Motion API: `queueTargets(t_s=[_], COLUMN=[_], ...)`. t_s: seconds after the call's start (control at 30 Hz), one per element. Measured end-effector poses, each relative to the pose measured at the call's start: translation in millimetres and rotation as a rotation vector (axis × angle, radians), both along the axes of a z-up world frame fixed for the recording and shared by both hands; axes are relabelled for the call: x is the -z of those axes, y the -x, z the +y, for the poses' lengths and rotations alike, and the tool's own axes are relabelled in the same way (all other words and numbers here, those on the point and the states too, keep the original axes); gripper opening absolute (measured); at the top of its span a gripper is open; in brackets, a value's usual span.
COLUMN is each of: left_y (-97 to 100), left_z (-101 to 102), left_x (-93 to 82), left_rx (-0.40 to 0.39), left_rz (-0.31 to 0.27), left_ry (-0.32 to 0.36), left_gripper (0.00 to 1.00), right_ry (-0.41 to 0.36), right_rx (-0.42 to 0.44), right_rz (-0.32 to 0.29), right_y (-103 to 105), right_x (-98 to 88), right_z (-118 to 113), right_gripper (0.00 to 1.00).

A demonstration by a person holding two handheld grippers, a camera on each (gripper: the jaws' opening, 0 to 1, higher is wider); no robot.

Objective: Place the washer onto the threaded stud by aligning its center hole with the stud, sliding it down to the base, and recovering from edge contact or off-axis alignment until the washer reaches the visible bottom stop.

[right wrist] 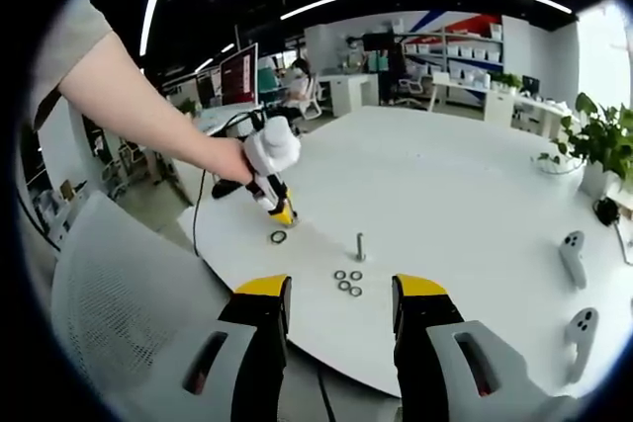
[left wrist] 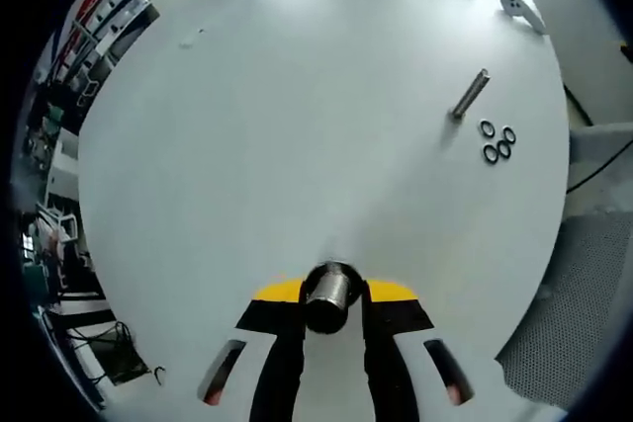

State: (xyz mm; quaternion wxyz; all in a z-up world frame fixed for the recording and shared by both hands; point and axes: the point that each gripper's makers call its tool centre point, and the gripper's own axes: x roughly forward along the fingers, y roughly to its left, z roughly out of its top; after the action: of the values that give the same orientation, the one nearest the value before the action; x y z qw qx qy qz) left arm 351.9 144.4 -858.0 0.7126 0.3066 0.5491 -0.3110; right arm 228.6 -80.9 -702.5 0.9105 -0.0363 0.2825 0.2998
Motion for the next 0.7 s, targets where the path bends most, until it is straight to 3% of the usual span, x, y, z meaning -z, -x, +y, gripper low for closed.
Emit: queueTargets(t_s=[0.33,0.7], left_y=[-0.7,4.1], left_z=[-2.0,4.2], left_x=[-4.9,-26.2], left_rx=[-0.06,-0.186], left_rz=[-0.01,-0.058], left_ry=[0.022,0.064], left_gripper=[0.21,0.26], right_ry=[0.002,-0.024], right_rx=[-0.006,-0.027], right_rz=[-0.001,-0.019], right_y=[0.4,1.7], right_x=[-0.2,-6.3], right_z=[1.1,5.8], right_gripper=[0.43,0.42])
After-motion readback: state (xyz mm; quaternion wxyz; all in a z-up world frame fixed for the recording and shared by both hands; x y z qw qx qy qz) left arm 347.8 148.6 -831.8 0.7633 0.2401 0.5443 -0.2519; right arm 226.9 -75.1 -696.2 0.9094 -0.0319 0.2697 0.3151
